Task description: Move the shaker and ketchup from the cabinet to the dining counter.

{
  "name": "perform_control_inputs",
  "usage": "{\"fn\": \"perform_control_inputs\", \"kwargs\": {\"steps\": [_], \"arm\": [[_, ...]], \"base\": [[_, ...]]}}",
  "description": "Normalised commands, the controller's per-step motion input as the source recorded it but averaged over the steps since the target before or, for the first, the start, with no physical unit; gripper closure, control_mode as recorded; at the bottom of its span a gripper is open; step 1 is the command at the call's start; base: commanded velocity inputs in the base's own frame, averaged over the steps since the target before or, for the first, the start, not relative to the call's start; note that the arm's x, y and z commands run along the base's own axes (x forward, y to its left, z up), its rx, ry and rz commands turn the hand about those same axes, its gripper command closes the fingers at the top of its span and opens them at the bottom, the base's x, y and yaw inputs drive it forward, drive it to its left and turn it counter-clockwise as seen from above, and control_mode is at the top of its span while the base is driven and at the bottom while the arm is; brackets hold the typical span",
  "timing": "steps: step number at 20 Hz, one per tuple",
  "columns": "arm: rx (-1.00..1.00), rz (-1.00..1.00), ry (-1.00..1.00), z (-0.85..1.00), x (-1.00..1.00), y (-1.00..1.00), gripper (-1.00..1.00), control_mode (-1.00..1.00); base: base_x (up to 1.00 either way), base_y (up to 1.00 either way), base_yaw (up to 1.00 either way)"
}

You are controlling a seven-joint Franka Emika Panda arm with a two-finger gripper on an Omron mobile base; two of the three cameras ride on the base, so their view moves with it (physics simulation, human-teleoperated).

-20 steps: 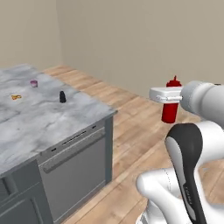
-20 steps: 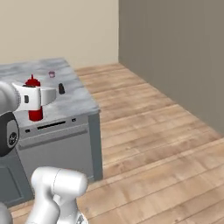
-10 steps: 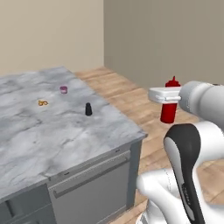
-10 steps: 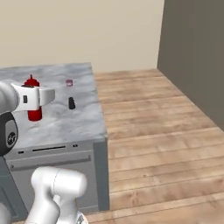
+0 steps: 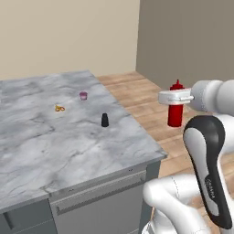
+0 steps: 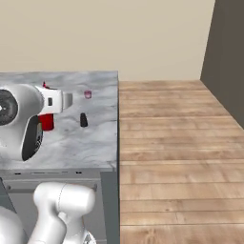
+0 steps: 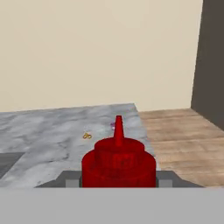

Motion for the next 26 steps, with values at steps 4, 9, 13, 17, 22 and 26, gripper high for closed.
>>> {"fn": "perform_control_inputs", "kwargs": {"steps": [4, 9, 13, 17, 22, 26], "arm": [[0.01, 0.42, 0.19, -0.37, 0.59, -0.43, 1.0, -1.0], [0.04, 0.4, 0.05, -0.55, 0.61, -0.06, 1.0, -1.0], [0.12, 0.4, 0.01, -0.58, 0.69, 0.07, 1.0, -1.0], [0.15, 0.37, 0.0, -0.62, 0.52, 0.29, 1.0, -1.0], [0.06, 0.28, 0.0, -0.63, 0.16, 0.51, 1.0, -1.0], [0.0, 0.23, -0.04, -0.4, 0.31, 0.51, 1.0, -1.0]], "base": [[0.0, 0.0, 0.0], [0.0, 0.0, 0.0], [0.0, 0.0, 0.0], [0.0, 0.0, 0.0], [0.0, 0.0, 0.0], [0.0, 0.0, 0.0]]}}
